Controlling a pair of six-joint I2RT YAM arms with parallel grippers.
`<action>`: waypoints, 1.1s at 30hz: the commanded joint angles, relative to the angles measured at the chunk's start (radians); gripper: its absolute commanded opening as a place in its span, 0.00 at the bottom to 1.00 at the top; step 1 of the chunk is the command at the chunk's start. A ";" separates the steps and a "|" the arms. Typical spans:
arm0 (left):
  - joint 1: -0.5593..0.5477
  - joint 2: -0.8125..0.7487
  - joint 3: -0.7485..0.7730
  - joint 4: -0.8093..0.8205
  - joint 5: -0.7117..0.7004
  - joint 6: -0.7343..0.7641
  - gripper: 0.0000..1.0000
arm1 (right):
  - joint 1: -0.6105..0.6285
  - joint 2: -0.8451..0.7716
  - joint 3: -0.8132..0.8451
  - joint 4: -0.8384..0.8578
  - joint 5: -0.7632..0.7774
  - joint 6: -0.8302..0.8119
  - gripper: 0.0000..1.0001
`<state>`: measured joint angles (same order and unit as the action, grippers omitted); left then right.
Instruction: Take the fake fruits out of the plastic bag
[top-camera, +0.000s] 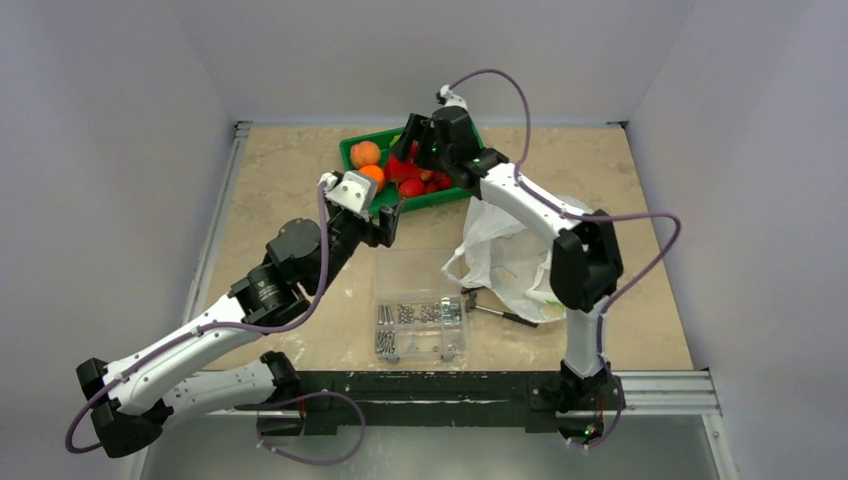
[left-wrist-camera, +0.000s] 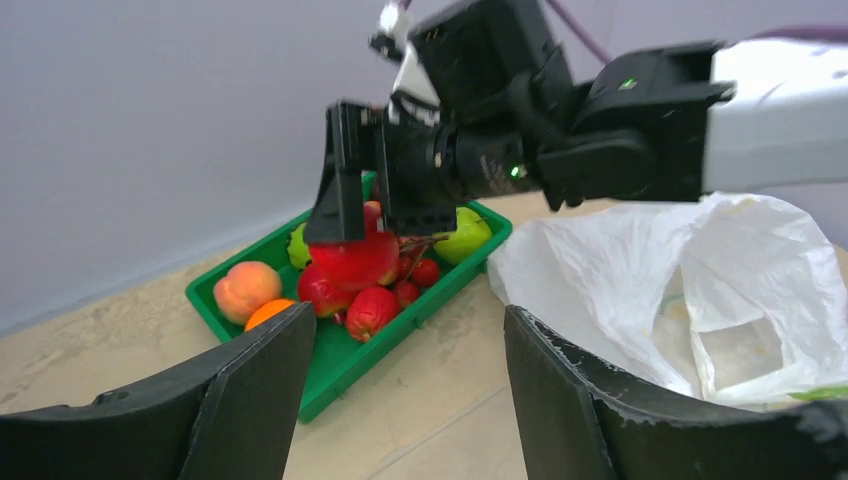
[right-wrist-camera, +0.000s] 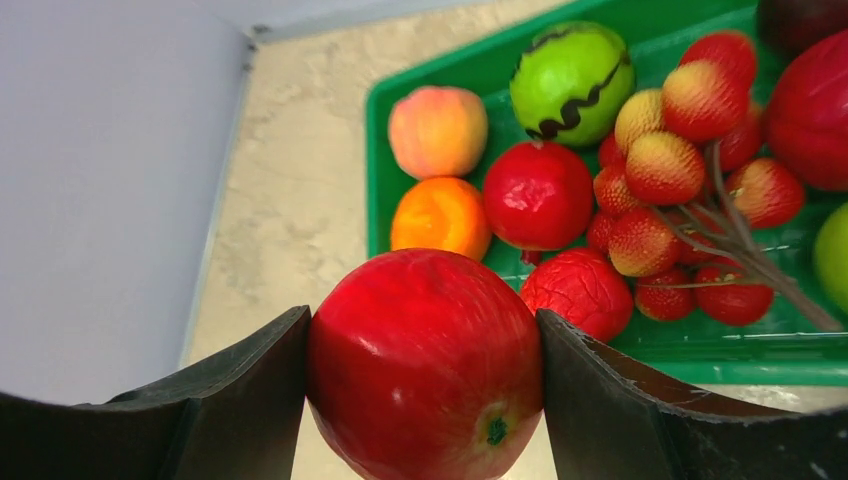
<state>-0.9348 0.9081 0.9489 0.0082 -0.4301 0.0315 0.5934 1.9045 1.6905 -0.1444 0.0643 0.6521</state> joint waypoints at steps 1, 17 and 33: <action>0.016 -0.029 -0.011 0.065 -0.073 0.017 0.68 | 0.043 0.141 0.178 -0.141 0.040 0.004 0.09; 0.051 -0.005 0.003 0.043 -0.028 -0.021 0.68 | 0.128 0.496 0.484 -0.263 0.263 -0.113 0.26; 0.085 0.017 0.016 0.024 0.002 -0.065 0.67 | 0.154 0.411 0.532 -0.300 0.239 -0.194 0.93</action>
<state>-0.8639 0.9283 0.9443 0.0170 -0.4416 -0.0113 0.7353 2.4279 2.1365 -0.4088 0.3016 0.5014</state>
